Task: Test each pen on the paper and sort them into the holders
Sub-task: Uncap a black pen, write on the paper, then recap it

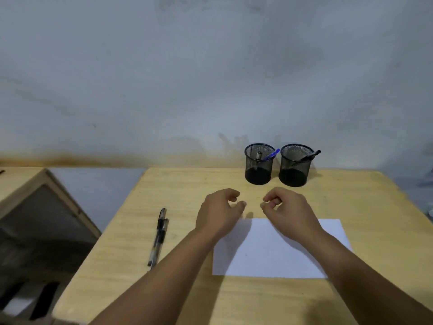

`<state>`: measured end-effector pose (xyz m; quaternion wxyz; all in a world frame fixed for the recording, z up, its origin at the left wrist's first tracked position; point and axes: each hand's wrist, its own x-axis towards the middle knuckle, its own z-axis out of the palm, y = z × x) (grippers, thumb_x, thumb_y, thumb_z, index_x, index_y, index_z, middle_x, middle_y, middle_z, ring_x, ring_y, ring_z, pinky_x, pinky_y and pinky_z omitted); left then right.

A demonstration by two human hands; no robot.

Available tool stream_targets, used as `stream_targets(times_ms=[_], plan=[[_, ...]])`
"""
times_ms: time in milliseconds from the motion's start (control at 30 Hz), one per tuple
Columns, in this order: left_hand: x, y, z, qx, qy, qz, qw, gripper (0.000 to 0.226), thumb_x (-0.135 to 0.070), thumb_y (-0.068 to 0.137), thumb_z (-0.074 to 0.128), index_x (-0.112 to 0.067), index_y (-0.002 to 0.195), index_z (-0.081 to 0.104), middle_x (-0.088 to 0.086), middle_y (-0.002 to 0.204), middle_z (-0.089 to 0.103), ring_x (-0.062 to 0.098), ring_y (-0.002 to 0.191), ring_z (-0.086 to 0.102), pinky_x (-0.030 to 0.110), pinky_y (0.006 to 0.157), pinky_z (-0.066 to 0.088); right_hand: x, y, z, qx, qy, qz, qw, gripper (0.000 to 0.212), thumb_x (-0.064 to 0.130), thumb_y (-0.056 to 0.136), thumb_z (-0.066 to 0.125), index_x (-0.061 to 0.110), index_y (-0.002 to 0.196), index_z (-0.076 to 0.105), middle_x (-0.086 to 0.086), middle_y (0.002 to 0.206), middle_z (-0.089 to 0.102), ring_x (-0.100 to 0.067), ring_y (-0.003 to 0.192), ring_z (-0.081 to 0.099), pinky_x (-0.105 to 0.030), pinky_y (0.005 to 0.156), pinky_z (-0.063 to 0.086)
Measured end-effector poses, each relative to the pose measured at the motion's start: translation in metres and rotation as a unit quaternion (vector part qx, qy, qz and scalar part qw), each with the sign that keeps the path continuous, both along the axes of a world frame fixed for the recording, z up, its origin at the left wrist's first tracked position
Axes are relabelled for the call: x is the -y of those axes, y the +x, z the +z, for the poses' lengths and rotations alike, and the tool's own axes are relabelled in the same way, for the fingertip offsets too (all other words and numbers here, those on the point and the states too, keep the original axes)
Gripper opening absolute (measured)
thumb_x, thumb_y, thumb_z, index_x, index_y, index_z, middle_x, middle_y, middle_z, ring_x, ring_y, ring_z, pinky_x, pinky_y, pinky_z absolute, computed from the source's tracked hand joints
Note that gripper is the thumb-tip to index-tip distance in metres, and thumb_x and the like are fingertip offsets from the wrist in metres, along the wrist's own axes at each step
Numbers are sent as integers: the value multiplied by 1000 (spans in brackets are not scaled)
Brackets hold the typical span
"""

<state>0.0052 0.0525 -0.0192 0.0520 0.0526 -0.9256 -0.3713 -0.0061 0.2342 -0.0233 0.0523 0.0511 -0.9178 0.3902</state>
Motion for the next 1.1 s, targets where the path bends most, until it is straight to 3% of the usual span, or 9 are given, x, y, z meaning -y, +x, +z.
stream_targets(times_ms=[100, 267, 433, 600, 700, 833, 1100], plan=[[42, 19, 0, 9, -29, 9, 1000, 35, -42, 88, 63, -31, 122, 64, -14, 119, 65, 9, 96, 63, 29, 86, 50, 42, 12, -5, 26, 1, 46, 999, 3, 32, 85, 67, 30, 87, 67, 11, 82, 67, -6, 74, 61, -28, 62, 51], [108, 43, -2, 10, -80, 33, 996, 29, -34, 90, 61, -31, 118, 67, -13, 108, 66, 12, 100, 60, 30, 85, 49, 108, 37, -12, 71, 15, 108, 991, 9, 36, 82, 63, 32, 78, 69, 15, 75, 68, -4, 71, 63, -27, 61, 53], [156, 55, -13, 34, -126, -9, 991, 29, -16, 96, 53, -27, 117, 69, -6, 112, 64, 13, 110, 56, 22, 86, 40, 160, 70, -17, 116, 34, 155, 980, 15, 41, 81, 65, 28, 79, 72, 12, 73, 70, -9, 73, 67, -32, 70, 58], [180, 56, -17, 55, -161, -75, 983, 31, -12, 92, 60, -29, 115, 70, -4, 112, 61, 18, 110, 53, 31, 92, 44, 192, 90, -15, 117, 71, 153, 979, 30, 58, 77, 68, 30, 87, 70, 13, 85, 70, -12, 87, 66, -33, 82, 53], [184, 56, -17, 47, -172, -98, 979, 27, -12, 91, 62, -26, 112, 73, -3, 114, 61, 15, 110, 54, 26, 89, 42, 202, 94, -12, 108, 100, 145, 978, 36, 64, 73, 68, 32, 89, 67, 13, 90, 69, -13, 89, 66, -35, 83, 52], [188, 56, -19, 29, -185, -115, 976, 25, -14, 92, 63, -26, 110, 74, -3, 113, 59, 16, 106, 53, 23, 84, 38, 210, 97, -12, 116, 117, 143, 976, 25, 49, 77, 67, 27, 90, 68, 6, 92, 70, -22, 87, 68, -35, 77, 56], [186, 63, -18, 13, -219, -153, 964, 38, -8, 83, 67, -31, 112, 73, -7, 108, 58, 15, 99, 47, 33, 83, 47, 191, 86, -5, 152, 130, 153, 968, 11, 25, 73, 77, 19, 82, 75, -1, 85, 74, -22, 75, 71, -33, 66, 58]])
